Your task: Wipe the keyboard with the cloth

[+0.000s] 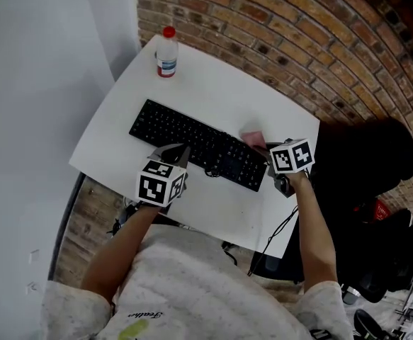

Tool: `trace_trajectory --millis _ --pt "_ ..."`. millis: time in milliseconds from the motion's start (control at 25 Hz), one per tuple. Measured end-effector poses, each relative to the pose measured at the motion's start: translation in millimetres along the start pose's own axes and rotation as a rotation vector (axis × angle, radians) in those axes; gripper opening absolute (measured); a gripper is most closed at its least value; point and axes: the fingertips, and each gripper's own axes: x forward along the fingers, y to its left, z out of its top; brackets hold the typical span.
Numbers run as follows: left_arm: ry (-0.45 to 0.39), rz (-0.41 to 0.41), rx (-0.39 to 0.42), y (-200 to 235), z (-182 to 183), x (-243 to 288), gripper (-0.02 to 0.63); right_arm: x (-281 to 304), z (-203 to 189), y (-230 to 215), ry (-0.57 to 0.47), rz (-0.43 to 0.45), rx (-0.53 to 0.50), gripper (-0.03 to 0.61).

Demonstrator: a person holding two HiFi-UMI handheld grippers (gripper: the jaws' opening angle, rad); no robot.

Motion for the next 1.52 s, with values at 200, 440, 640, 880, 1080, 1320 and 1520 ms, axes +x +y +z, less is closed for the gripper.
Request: trace_trajectory --millis 200,440,640,880,1080,1320,1520 --pt "-0.011 0.007 -0.015 11.1 0.9 -4.4 -0.006 5.2 12.4 6.2 -0.021 0.041 0.051 0.025" --pt "-0.018 0.02 -0.032 27.4 2.1 -9.1 -0.008 14.3 20.3 9.1 0.0 0.056 0.056 0.025" --pt "-0.026 0.028 -0.045 40.3 5.2 -14.0 -0.006 22.8 25.3 14.6 0.047 0.06 0.009 0.025" --pt "-0.035 0.024 -0.057 50.2 9.7 -15.9 -0.006 26.9 39.9 19.2 0.044 0.081 0.031 0.026" --pt "-0.04 0.025 -0.067 62.5 11.9 -18.1 -0.006 34.1 49.3 26.0 0.049 0.095 0.038 0.025" --pt "-0.038 0.024 -0.071 74.7 13.7 -20.4 -0.006 44.0 59.5 35.5 0.057 0.099 0.03 0.025" --pt "-0.04 0.021 -0.078 83.8 15.6 -23.6 -0.006 50.8 69.8 45.3 0.06 0.102 0.021 0.025"
